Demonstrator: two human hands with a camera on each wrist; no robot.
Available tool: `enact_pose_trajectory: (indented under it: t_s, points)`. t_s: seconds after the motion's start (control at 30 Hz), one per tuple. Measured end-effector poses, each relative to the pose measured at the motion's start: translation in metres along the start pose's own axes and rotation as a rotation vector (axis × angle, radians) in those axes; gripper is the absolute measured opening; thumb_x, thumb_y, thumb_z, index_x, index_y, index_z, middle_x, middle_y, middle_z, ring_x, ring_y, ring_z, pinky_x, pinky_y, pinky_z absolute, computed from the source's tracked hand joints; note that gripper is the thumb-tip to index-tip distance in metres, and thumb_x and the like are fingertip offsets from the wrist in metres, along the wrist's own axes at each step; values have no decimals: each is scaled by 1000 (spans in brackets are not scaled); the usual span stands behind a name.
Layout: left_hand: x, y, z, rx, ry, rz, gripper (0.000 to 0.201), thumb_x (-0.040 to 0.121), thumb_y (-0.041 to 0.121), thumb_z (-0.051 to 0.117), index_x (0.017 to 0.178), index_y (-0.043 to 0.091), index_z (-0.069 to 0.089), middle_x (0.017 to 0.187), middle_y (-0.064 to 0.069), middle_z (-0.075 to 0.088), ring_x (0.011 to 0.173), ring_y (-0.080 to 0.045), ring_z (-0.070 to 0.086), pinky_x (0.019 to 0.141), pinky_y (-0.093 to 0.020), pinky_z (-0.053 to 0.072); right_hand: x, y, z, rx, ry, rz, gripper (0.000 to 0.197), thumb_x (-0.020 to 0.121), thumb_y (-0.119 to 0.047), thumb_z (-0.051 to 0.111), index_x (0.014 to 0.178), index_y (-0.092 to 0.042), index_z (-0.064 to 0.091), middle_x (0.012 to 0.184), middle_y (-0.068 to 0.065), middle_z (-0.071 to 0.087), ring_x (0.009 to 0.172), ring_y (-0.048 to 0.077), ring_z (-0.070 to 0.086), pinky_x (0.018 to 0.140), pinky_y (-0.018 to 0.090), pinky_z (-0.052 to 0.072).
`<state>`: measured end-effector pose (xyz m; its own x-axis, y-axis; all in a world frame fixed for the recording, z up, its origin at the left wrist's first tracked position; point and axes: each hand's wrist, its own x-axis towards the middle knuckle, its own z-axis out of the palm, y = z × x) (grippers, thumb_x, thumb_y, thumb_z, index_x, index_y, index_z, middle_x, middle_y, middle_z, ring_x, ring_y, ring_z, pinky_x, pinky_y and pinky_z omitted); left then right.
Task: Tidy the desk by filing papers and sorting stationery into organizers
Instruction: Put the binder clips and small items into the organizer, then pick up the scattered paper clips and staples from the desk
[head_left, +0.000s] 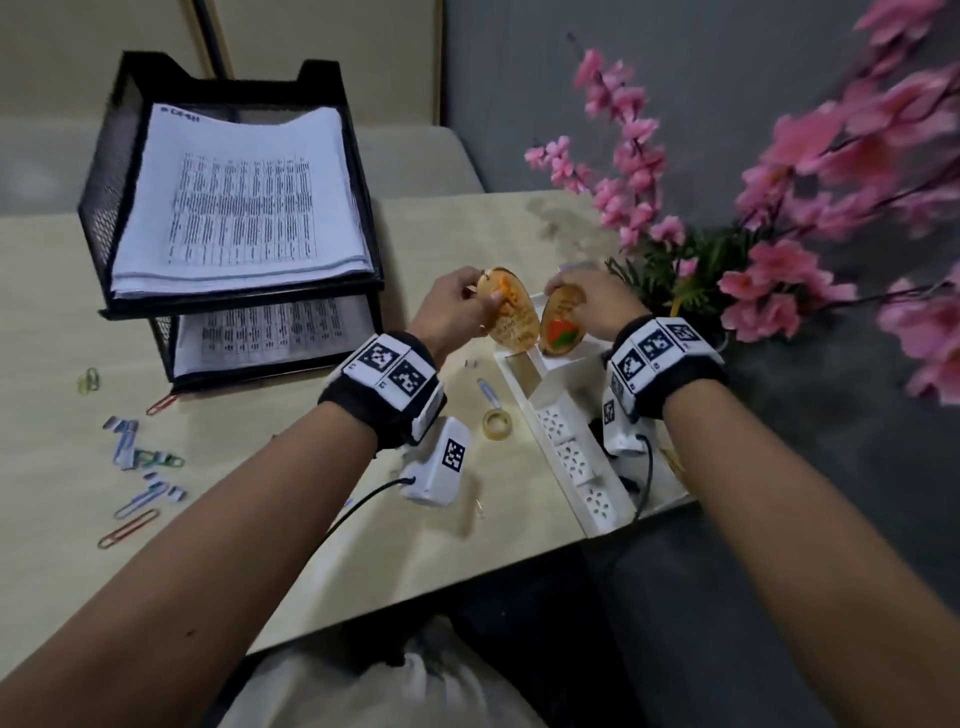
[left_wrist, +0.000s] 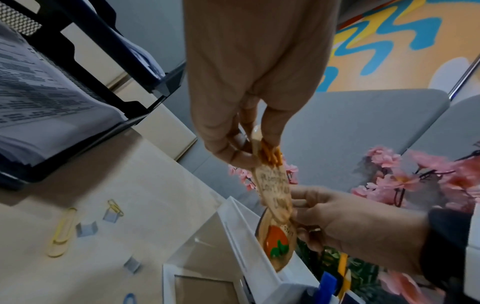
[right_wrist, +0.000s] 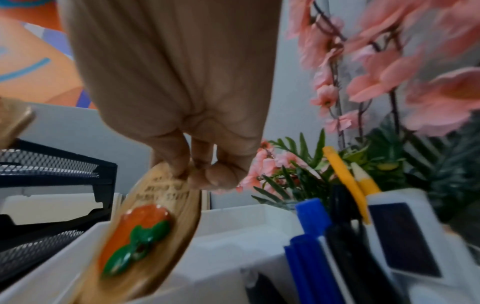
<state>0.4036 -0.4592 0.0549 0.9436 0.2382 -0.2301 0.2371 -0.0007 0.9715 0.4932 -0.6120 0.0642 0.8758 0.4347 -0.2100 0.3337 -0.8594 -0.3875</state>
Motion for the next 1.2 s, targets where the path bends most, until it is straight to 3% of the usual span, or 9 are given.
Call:
enact_pose_trajectory:
  t_s: [0.13, 0.23, 0.37, 0.43, 0.53, 0.7, 0.9, 1.1, 1.2]
  points:
    - [16, 6, 12, -3, 37, -3, 4, 92, 6, 54, 94, 6, 51, 76, -4, 52, 64, -11, 53, 48, -10, 50, 4, -1, -7, 167, 53, -30, 40, 89, 5, 38, 115, -9, 64, 122, 14, 58, 109, 23, 58, 94, 29, 47]
    - [32, 13, 24, -25, 36, 36, 20, 90, 5, 57, 75, 15, 48, 73, -4, 53, 65, -14, 54, 59, -21, 53, -8, -1, -18, 496, 66, -19, 31, 95, -4, 43, 123, -4, 55, 107, 8, 59, 82, 6, 57, 65, 7, 47]
    - [44, 25, 47, -29, -5, 52, 20, 88, 8, 61, 73, 14, 49, 72, -6, 56, 62, -14, 56, 68, -29, 53, -15, 11, -33, 572, 135, 13, 24, 90, 0, 54, 113, 5, 57, 114, 23, 63, 97, 25, 61, 87, 32, 51]
    - [48, 25, 55, 260, -33, 101, 9, 86, 16, 65, 89, 12, 59, 83, -5, 59, 71, -15, 58, 70, -27, 49, -12, 24, -42, 428, 273, 60, 24, 89, -2, 54, 113, 0, 60, 114, 16, 64, 102, 23, 60, 88, 31, 47]
    - [51, 9, 67, 927, -252, 161, 45, 87, 19, 61, 131, 17, 51, 123, -12, 54, 111, -28, 54, 91, -33, 44, -8, 44, -53, 104, 281, 99, 30, 88, -4, 51, 114, -11, 63, 118, 11, 65, 108, 28, 59, 92, 33, 45]
    - [57, -6, 76, 1454, -441, 259, 59, 87, 30, 60, 141, 37, 37, 143, -5, 33, 125, -32, 38, 98, -40, 40, 4, 47, -48, -241, 74, 167, 42, 86, -6, 44, 122, -19, 60, 133, 14, 54, 120, 36, 50, 101, 44, 43]
    - [58, -5, 87, 1253, -290, 184, 53, 82, 16, 64, 131, 17, 43, 127, -15, 36, 96, -40, 61, 82, -42, 52, 16, 29, -30, -319, 38, 197, 26, 92, -2, 41, 111, 6, 57, 122, 24, 57, 111, 37, 57, 87, 40, 48]
    - [52, -4, 92, 1116, -204, 95, 75, 75, 26, 73, 140, 24, 35, 128, -16, 37, 100, -38, 61, 86, -43, 52, 12, 29, -18, -373, -5, 256, 27, 93, -5, 43, 113, 5, 57, 126, 22, 55, 115, 36, 55, 90, 39, 47]
    - [48, -1, 86, 1082, -200, 94, 59, 83, 22, 66, 135, 10, 41, 130, -18, 38, 111, -38, 54, 91, -40, 44, 6, 26, -9, -354, 91, 245, 24, 92, -2, 43, 108, 4, 59, 120, 22, 59, 110, 36, 57, 85, 38, 47]
